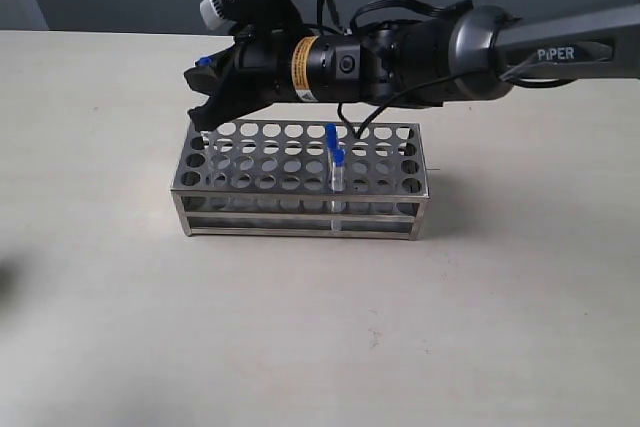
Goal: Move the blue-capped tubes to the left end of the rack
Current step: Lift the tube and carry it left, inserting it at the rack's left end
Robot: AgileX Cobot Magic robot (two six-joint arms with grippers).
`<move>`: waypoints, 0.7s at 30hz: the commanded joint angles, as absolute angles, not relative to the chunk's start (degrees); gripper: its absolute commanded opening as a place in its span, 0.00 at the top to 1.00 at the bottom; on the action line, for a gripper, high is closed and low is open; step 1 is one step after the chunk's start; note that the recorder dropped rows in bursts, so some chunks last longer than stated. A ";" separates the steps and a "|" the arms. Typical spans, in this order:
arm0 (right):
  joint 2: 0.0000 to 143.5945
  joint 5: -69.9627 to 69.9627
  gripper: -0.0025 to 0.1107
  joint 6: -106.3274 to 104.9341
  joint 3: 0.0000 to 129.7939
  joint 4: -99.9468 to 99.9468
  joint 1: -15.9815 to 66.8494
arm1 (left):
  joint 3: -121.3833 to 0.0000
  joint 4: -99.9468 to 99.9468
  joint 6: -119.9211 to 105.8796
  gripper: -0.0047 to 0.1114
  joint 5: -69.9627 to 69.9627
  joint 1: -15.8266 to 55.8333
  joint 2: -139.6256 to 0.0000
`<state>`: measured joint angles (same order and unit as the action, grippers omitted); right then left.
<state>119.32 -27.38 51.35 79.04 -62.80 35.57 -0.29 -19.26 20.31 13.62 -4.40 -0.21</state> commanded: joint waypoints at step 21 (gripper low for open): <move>127.10 -27.56 0.99 74.74 89.41 -88.22 35.49 | -0.10 -19.15 20.45 0.96 13.72 -3.87 0.00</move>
<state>126.64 -27.42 72.65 88.87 -86.55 35.57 -0.29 -19.26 20.31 13.62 -4.40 -0.21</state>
